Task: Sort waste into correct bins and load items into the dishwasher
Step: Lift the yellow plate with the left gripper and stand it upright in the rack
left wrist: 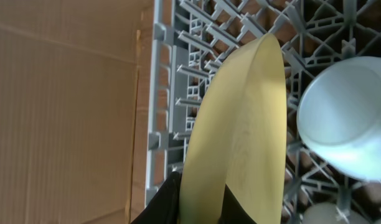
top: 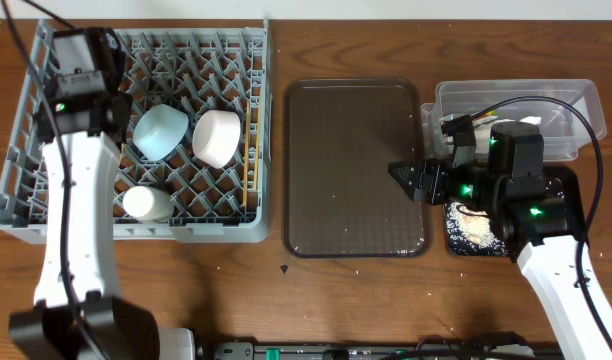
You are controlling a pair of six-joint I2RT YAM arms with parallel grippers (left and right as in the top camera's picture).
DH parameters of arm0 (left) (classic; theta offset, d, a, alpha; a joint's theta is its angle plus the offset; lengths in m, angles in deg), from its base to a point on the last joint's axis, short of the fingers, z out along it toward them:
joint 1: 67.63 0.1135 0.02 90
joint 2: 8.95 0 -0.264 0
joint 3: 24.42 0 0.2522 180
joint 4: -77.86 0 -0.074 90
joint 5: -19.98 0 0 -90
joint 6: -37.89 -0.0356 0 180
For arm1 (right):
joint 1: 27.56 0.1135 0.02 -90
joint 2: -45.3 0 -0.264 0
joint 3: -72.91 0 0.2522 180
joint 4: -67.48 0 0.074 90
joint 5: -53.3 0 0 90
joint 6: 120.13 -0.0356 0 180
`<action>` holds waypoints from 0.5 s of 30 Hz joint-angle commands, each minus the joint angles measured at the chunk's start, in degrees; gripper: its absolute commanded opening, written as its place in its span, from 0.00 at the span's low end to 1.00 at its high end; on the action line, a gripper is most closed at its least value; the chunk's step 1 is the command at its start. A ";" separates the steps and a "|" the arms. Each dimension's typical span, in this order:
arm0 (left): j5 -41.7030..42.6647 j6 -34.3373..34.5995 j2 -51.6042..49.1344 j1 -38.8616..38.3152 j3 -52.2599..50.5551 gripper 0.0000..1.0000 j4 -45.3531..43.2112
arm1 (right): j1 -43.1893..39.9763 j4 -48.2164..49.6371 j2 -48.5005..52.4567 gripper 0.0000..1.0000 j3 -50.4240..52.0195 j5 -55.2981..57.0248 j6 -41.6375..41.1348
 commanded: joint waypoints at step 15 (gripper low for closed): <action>-5.86 -0.72 -9.09 -0.17 -0.39 0.08 -2.51 | -0.55 -1.86 -0.63 0.70 -1.49 3.15 1.33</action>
